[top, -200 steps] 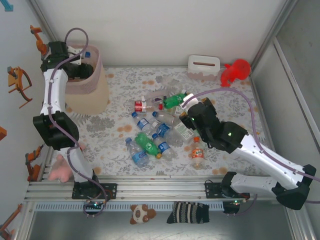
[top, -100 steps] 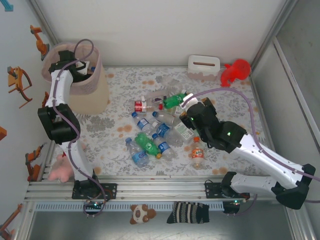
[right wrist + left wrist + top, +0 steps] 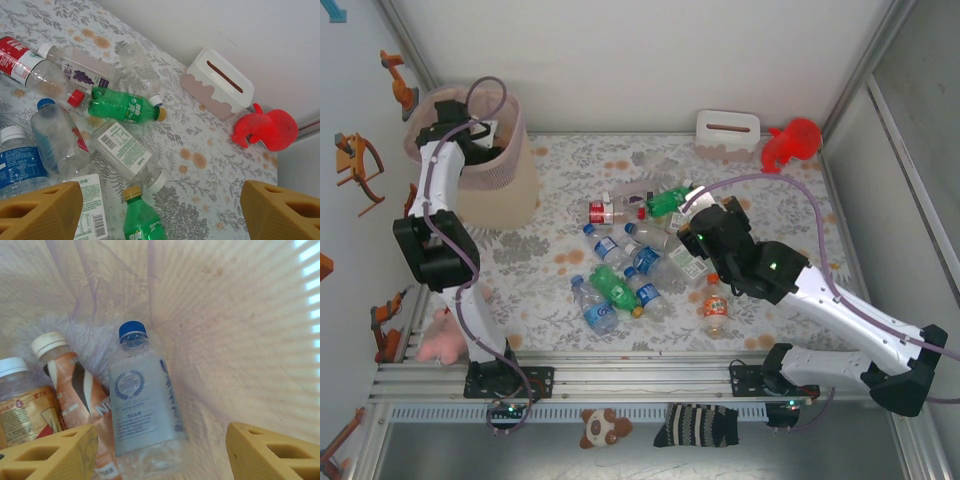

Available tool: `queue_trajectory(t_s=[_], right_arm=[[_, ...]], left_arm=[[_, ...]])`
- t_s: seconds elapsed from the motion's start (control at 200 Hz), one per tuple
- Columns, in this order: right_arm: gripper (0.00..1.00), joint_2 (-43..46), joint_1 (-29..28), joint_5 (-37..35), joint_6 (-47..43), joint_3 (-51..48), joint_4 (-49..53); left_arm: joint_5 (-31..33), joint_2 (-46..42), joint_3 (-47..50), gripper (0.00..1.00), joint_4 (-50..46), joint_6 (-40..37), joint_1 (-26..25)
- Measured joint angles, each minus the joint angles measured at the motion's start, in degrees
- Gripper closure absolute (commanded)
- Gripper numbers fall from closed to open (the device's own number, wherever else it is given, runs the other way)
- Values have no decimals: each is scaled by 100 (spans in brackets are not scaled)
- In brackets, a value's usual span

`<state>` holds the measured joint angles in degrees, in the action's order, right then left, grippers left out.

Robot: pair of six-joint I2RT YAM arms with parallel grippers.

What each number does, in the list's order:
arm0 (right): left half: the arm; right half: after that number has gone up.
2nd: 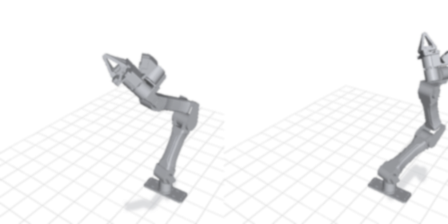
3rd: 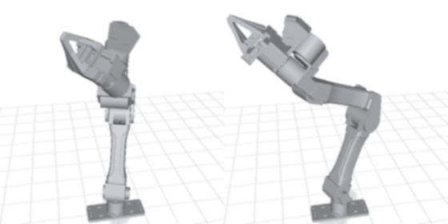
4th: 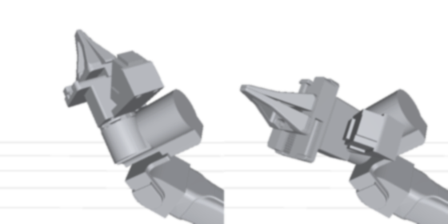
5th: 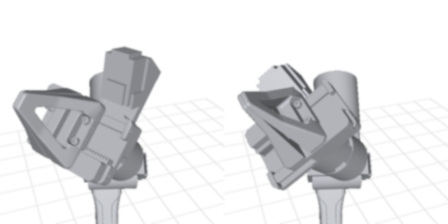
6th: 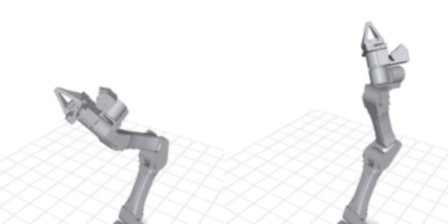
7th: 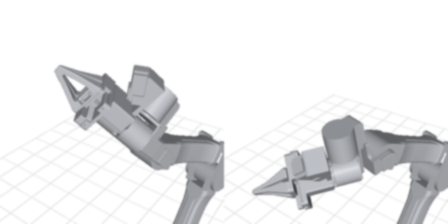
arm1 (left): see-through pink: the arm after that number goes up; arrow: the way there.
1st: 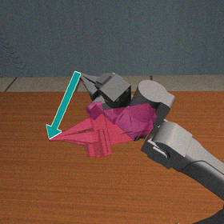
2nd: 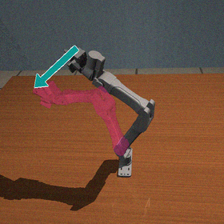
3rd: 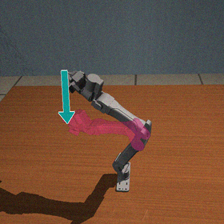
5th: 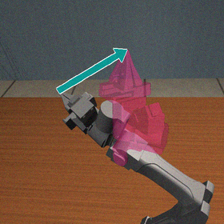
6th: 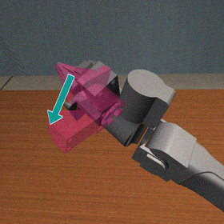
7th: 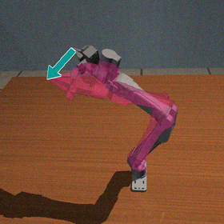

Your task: Put the plastic bottles in the bin

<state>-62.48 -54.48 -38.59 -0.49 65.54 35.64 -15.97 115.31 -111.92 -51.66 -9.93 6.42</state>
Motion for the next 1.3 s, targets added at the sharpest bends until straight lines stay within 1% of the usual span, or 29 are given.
queue_trajectory(t_s=[0.23, 0.401, 0.786, 0.976, 1.187, 1.302], right_arm=[[19, 2, 22, -4, 372, 0, 146], [19, 2, 177, 48, 669, 0, 310], [20, 66, 503, 444, 1248, -2, 691], [21, 68, 684, 647, 1716, -79, 986], [22, 85, 754, 1005, 2350, -442, 1360], [23, 96, 754, 1241, 2824, -713, 1569]], left_arm=[[-76, -616, -4, 32, 24, 59, 2], [-219, -1158, -13, 33, 98, 179, 17], [-767, -2461, 96, 32, 391, 516, 22], [-984, -3333, 925, 32, 673, 730, -96], [-1064, -4444, 2323, 32, 1003, 1021, -754], [-1060, -4922, 2896, 32, 1123, 1231, -1095]])
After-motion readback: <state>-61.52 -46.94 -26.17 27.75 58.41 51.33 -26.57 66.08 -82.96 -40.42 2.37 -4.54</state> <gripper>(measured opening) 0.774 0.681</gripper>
